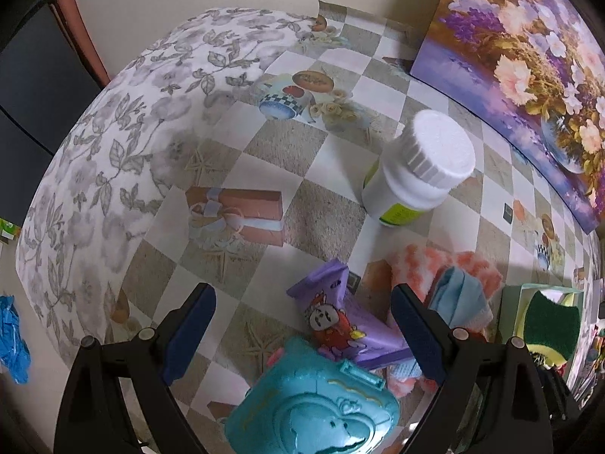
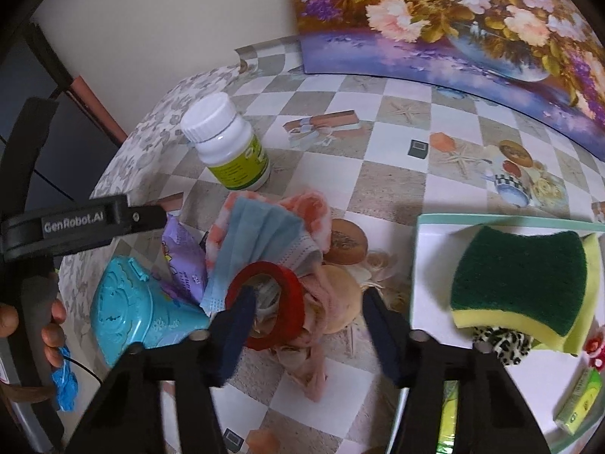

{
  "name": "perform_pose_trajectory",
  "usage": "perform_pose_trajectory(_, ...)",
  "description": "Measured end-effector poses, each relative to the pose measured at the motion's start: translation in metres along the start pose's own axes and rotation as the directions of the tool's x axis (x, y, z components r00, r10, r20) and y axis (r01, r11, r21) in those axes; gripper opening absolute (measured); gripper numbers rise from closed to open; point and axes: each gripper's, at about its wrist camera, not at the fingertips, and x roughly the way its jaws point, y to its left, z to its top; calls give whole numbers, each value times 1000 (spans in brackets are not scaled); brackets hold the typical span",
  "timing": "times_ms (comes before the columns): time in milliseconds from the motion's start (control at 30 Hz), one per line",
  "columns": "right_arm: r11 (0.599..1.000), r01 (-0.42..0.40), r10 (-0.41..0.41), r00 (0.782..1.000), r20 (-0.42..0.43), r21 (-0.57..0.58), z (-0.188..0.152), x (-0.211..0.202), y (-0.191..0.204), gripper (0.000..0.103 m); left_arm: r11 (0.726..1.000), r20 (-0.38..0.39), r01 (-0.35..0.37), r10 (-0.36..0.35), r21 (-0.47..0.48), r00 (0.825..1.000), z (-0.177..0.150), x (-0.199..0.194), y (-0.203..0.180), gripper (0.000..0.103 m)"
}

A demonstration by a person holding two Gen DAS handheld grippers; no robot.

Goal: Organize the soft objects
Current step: 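Grasp the purple snack bag with the left gripper while the right grasps the red tape roll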

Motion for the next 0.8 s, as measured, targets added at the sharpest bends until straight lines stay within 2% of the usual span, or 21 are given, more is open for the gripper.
perform_pose_trajectory(133, 1000, -4, 4, 1000, 1, -12, 1, 3, 4, 48, 1000, 2, -4, 3, 16, 1000, 3, 3, -2, 94)
perform_pose_trajectory(333, 1000, 0, 0, 1000, -1, -28, 3, 8, 8, 33, 999, 0, -4, 4, 37, 1000, 6, 8, -7, 92)
perform_pose_trajectory(500, 1000, -1, 1, 1000, -11, -30, 3, 12, 9, 32, 997, -18, -12, 13, 73, 1000, 6, 16, -14, 75)
perform_pose_trajectory(633, 1000, -2, 2, 1000, -20, -27, 3, 15, 8, 32, 995, -48, -1, 6, 97, 999, 6, 26, -18, 54)
perform_pose_trajectory(767, 1000, -2, 2, 1000, -22, -27, 3, 16, 7, 31, 990, -59, -19, 28, 140, 998, 4, 32, -25, 44)
perform_pose_trajectory(800, 1000, -3, 2, 1000, -22, -26, 3, 17, 6, 26, 989, -66, -18, 28, 147, 997, 4, 35, -27, 42)
